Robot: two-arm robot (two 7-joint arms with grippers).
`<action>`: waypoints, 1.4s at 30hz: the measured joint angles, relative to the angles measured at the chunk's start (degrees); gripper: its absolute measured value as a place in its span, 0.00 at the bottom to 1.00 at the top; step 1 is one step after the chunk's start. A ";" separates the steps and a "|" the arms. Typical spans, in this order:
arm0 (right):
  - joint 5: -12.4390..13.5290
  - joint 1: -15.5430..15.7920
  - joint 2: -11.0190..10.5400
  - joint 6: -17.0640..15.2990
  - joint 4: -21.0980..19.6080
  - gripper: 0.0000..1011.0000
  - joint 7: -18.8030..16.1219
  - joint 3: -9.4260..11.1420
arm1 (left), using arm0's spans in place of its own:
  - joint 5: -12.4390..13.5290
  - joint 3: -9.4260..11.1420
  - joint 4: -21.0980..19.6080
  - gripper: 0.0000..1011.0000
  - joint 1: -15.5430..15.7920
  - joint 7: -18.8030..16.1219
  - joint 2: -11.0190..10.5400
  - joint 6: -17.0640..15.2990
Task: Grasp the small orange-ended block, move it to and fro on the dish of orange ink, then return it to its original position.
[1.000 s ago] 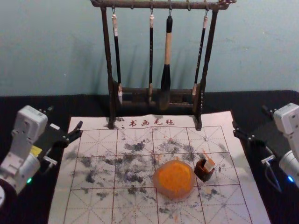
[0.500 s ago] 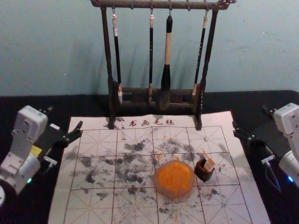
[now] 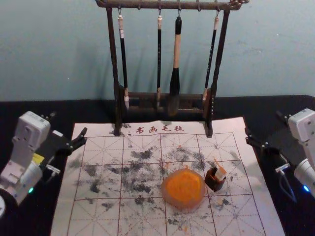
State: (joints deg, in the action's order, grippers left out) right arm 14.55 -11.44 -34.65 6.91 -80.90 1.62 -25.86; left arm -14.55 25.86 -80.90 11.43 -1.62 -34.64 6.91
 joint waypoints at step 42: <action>8.89 6.10 -1.39 6.44 -6.09 0.99 -11.98 4.97 | 0.00 0.00 0.00 0.99 0.00 0.00 0.00 0.00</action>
State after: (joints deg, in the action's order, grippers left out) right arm 23.43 -5.34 -36.04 13.34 -86.99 -10.35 -20.90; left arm -14.55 25.86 -80.90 11.43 -1.62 -34.65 6.91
